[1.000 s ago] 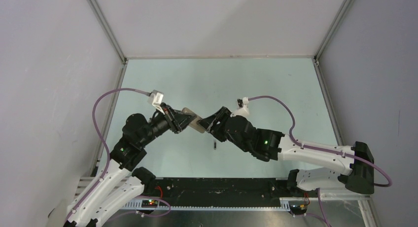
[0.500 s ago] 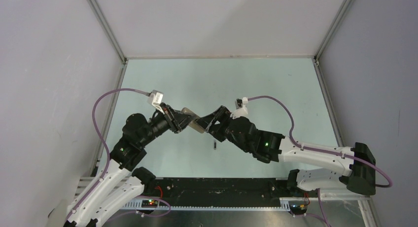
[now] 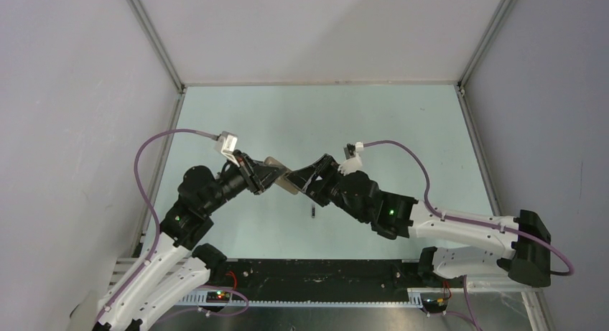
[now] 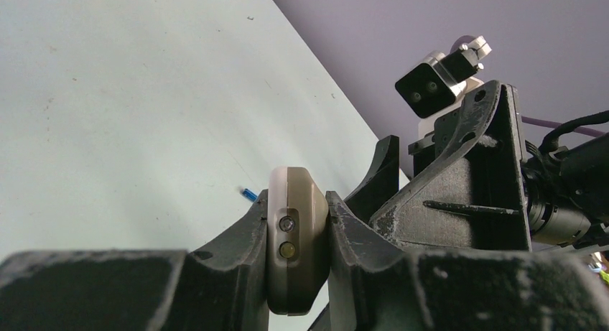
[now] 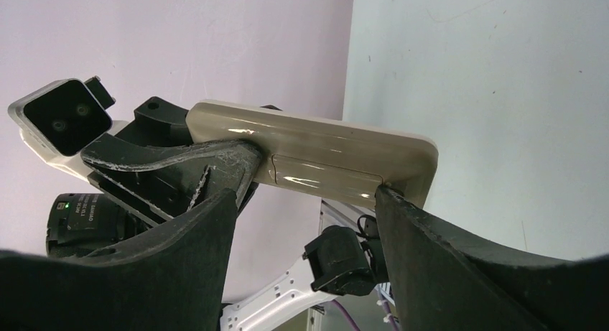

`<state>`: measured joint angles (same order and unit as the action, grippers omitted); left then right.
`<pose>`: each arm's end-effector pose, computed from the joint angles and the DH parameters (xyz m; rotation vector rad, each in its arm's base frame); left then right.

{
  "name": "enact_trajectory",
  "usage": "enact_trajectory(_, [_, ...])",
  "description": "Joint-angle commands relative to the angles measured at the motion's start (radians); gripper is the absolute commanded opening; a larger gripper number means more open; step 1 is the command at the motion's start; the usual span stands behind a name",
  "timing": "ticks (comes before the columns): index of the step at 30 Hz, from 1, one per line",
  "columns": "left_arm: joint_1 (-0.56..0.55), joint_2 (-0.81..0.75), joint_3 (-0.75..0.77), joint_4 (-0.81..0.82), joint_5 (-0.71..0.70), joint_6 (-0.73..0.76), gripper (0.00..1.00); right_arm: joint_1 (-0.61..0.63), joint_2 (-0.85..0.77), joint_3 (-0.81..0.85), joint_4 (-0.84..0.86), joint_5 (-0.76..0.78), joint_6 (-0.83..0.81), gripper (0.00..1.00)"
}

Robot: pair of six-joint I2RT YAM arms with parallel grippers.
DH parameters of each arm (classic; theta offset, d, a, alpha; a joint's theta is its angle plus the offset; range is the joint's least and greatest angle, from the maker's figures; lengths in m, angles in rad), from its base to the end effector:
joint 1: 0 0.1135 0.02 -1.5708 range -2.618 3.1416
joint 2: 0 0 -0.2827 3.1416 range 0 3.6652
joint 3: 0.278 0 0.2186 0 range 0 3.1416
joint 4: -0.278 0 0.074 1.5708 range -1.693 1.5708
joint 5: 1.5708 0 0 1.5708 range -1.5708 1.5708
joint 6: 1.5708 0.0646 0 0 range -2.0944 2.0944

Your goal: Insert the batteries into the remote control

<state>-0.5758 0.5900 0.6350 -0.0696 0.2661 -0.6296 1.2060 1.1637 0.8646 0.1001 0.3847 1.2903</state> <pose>0.0987 -0.0843 0.3368 0.1766 1.7089 -1.1300 0.1146 0.2322 0.3420 0.3987 1.9645 1.4143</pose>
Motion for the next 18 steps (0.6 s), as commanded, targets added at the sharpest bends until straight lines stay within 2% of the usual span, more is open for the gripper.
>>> enact_trajectory(1, [-0.033,-0.023,0.061,0.141,0.086,-0.040,0.00,0.000,-0.030,-0.013,-0.053,0.025,0.033,0.75])
enact_trajectory(11, [-0.033,-0.004,0.069,0.090,0.044,0.050,0.00,0.001,-0.063,-0.012,-0.155,0.068,0.072,0.75])
enact_trajectory(18, [-0.034,0.003,0.064,0.086,0.047,0.063,0.00,0.001,-0.069,-0.013,-0.090,0.062,0.039,0.74])
